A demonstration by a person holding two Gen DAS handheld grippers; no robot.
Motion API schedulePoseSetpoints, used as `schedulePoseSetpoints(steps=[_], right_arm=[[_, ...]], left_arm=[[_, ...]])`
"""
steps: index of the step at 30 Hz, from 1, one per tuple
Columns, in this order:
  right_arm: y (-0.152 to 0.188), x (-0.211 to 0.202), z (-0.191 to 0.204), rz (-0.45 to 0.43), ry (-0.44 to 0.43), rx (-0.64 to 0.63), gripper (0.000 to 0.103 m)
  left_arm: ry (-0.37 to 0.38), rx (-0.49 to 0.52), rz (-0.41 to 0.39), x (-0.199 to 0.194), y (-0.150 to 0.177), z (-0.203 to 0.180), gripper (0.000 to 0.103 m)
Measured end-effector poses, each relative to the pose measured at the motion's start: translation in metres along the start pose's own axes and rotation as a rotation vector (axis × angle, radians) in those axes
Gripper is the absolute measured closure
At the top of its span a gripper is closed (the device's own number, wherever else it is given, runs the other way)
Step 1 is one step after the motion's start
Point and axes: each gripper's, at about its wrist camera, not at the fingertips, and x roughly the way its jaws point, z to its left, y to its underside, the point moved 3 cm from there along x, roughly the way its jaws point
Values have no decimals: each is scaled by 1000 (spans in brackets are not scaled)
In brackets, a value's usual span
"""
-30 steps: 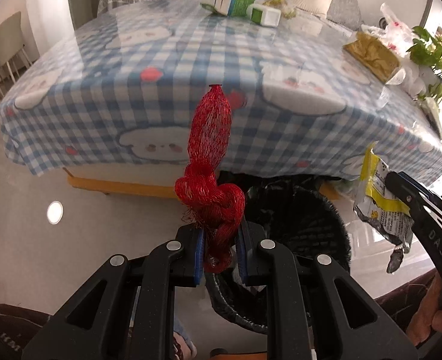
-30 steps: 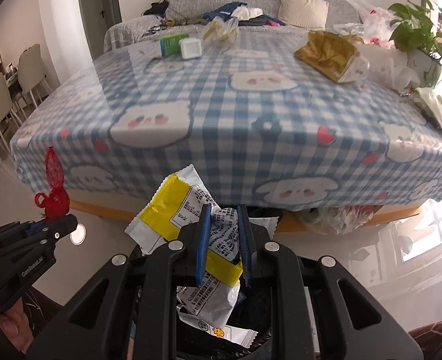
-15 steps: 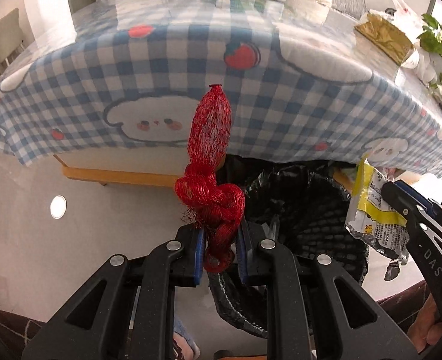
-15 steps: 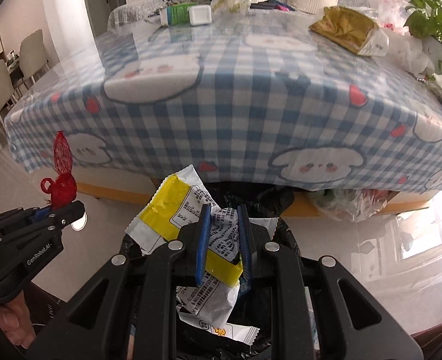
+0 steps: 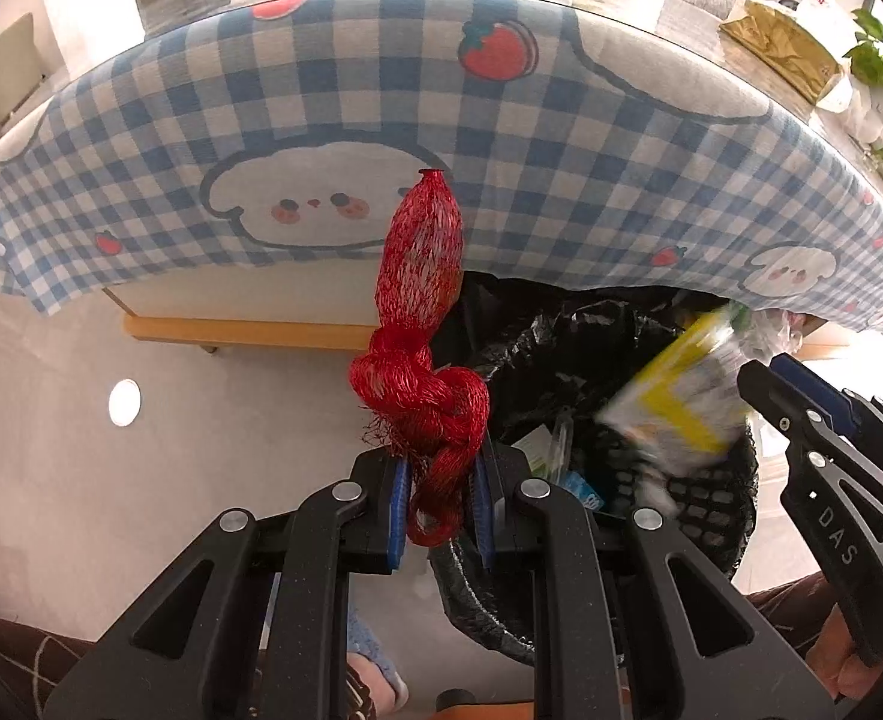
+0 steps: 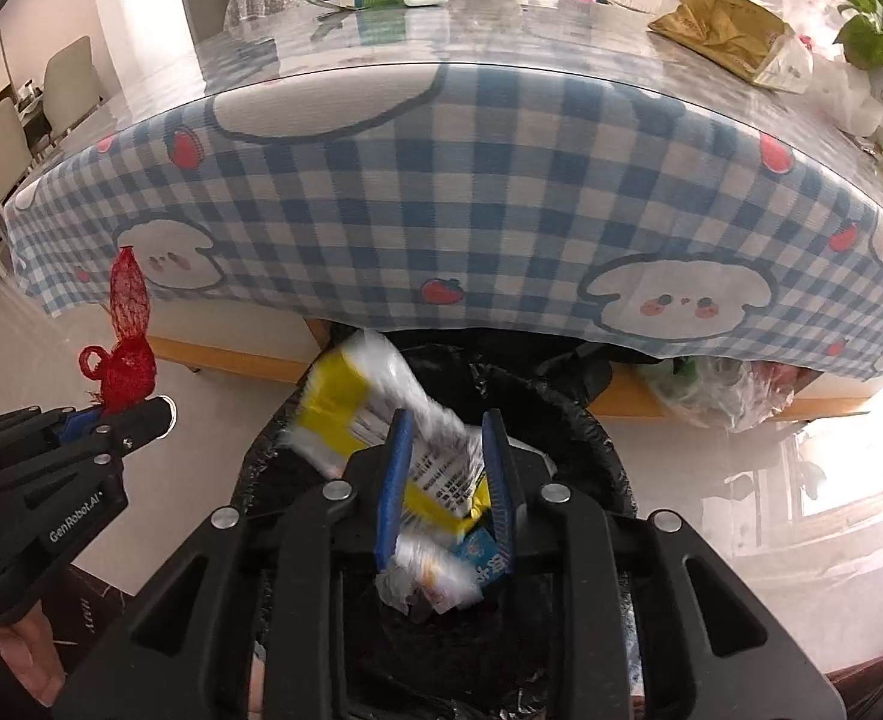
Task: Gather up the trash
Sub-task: 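Lower the yellow wrapper into the black bin and open the right tool, then lower the red mesh net into the black bin and open the left tool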
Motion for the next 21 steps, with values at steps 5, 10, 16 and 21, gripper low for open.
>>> schedulePoseSetpoints(steps=[5,10,16,21], right_arm=[[1,0,2,-3,6,-5,55],[0,-4,-9,-13,21,19,27],[2,-10,-45,-24,62,63,12],[8,-17,-78,-26,94,98,8]], left_arm=[[-4,0,1,1,-1,-3,87],[3,13,2,0,0,-14,87],[18,33,10,3,-1,-37,87],[30,57,25,8,0,-60,86]])
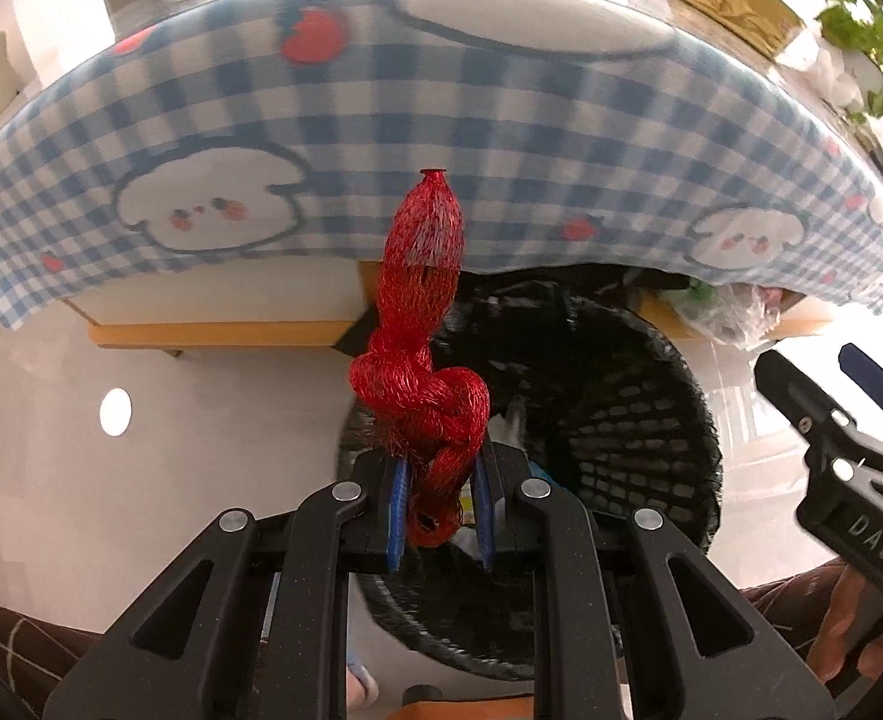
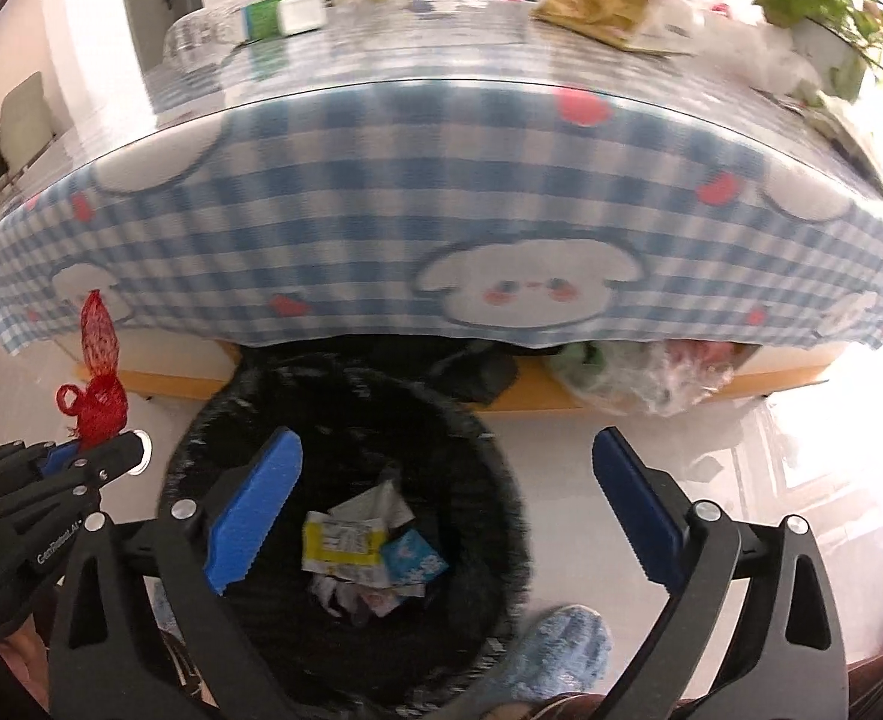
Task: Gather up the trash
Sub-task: 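Lower the red mesh net into the black bin and open the left tool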
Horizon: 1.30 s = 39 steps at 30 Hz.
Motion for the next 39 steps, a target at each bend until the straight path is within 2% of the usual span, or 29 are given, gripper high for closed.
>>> schedulePoseSetpoints(steps=[13,19,26,29,31,39], right_arm=[[1,-6,-66,-1,54,83,8],[1,-7,-79,-1,69,99,8],[2,-6,-83,8,101,101,8],[1,-6,-82,4,98,97,8],[0,-6,-82,2,95,97,8],[-2,-8,-81,-9,90,112,8]], left_arm=[[37,55,22,12,0,-55,86],[49,84,27,17,3,-76,83],[59,92,5,14,2,-81,77],[60,98,-2,12,2,-82,70],[57,104,-4,12,2,-83,62],[46,101,-12,9,0,-77,43]])
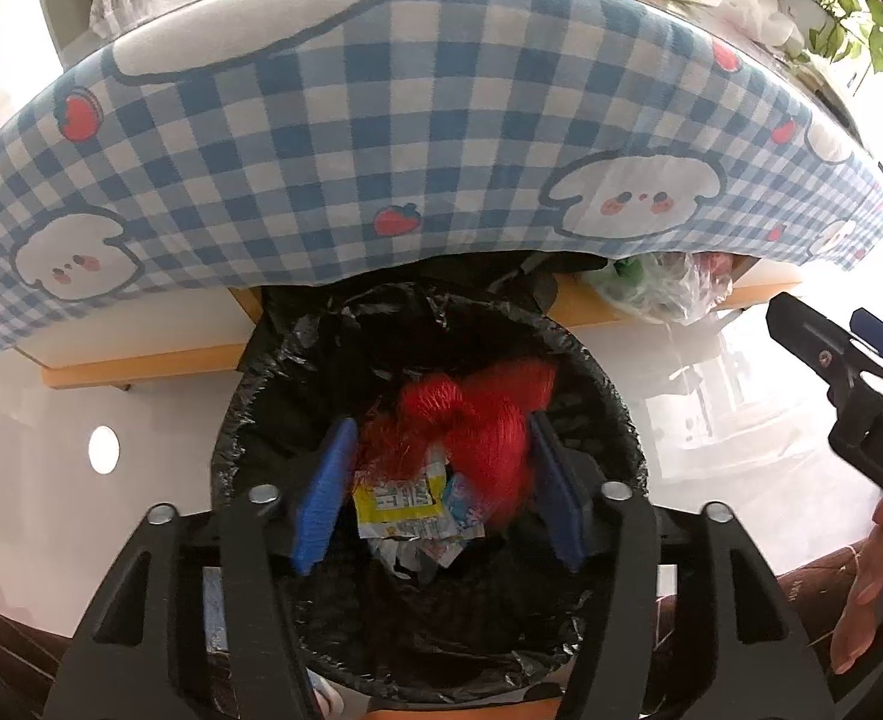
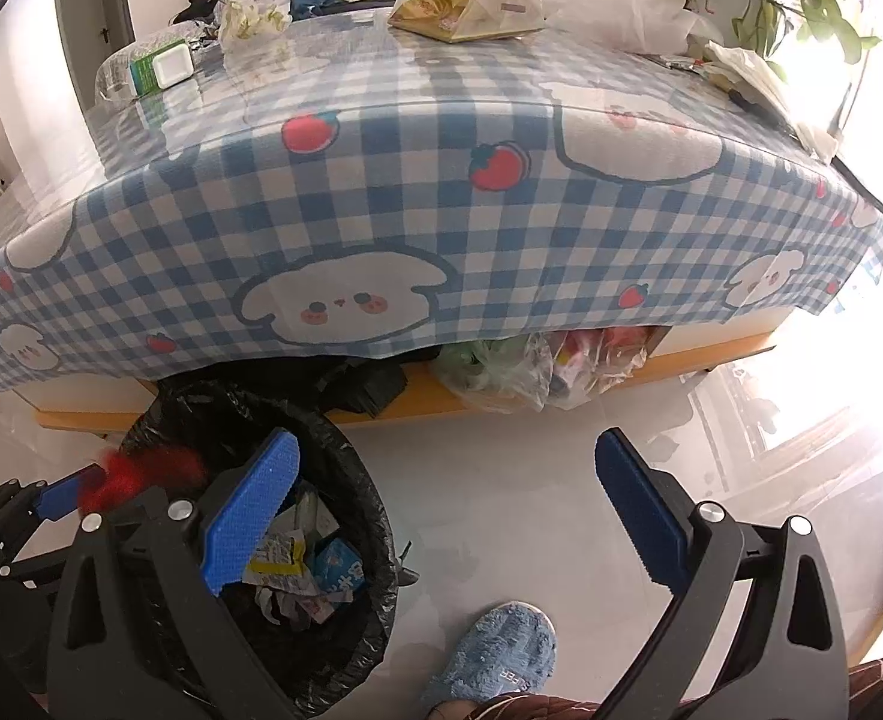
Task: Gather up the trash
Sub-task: 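Lower the red mesh net into the black bin and open the left tool, then move both open tools back over the table toward the gold bag and bottle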
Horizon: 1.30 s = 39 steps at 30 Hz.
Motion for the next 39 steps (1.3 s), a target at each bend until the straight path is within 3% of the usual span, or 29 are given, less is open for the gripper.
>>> schedulePoseSetpoints(steps=[8,17,27,39], right_arm=[[-13,-10,7,-32,-20,3,8],[-49,-46,11,-136,-46,-10,8],[-117,-86,14,-237,-54,-28,8],[-187,-58,11,-248,-22,-75,8]], left_arm=[[-19,-13,-32,-14,-7,13,28],[-12,-52,-129,-63,-34,31,7],[-9,-37,-188,-108,-88,41,6],[-36,-95,-231,-105,-178,61,6]])
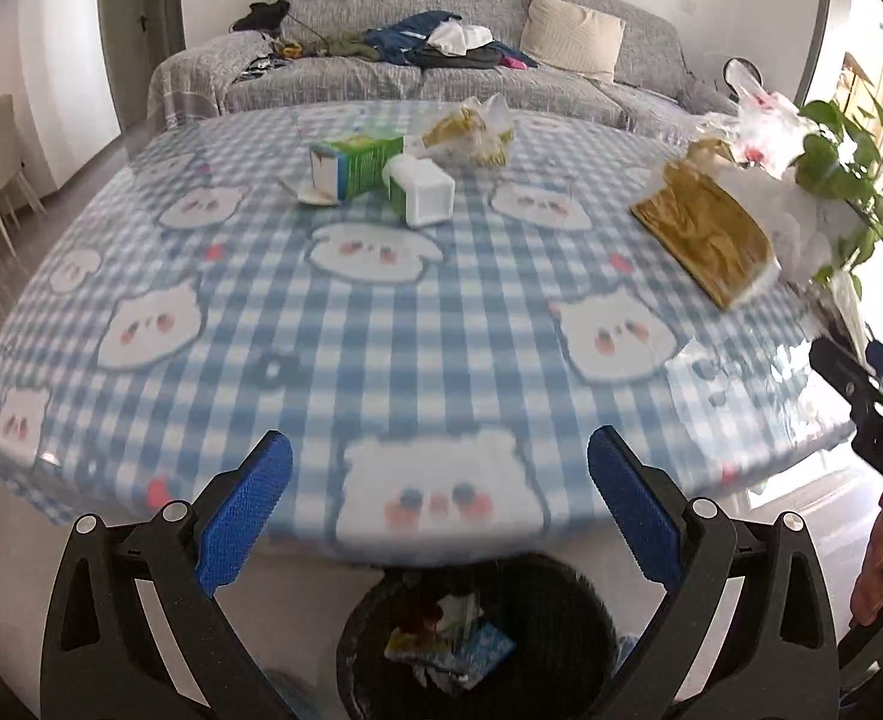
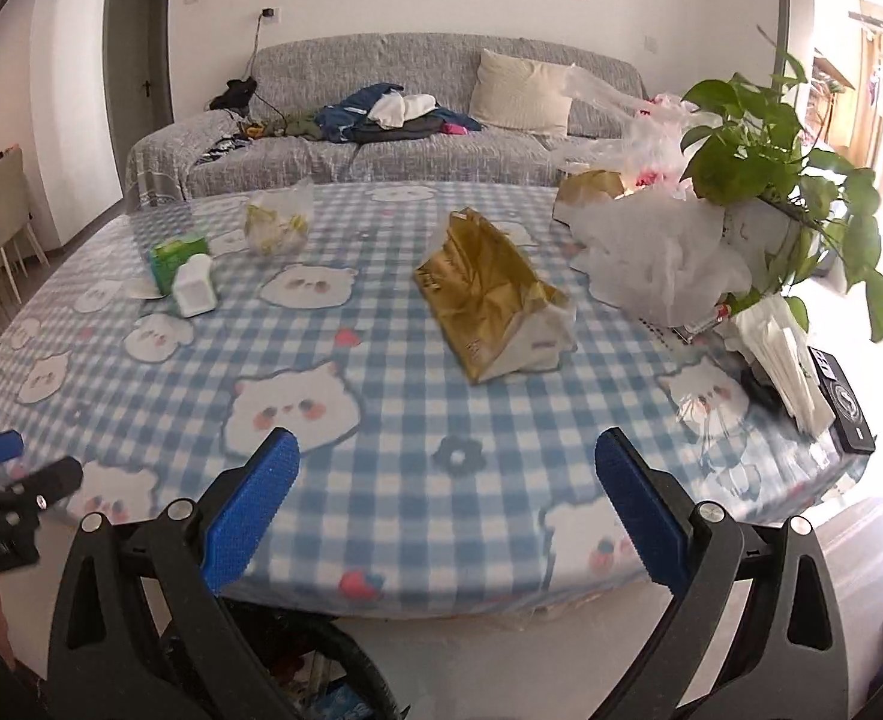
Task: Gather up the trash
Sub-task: 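Move both open tools back over the table toward the gold bag and bottle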
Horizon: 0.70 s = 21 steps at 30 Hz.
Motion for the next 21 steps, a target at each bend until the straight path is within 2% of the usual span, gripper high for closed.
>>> schedulePoseSetpoints(steps=[21], right_arm=[[-72,105,-38,45,50,24,8]], left_arm=[[-60,-30,27,101,-96,1,6]])
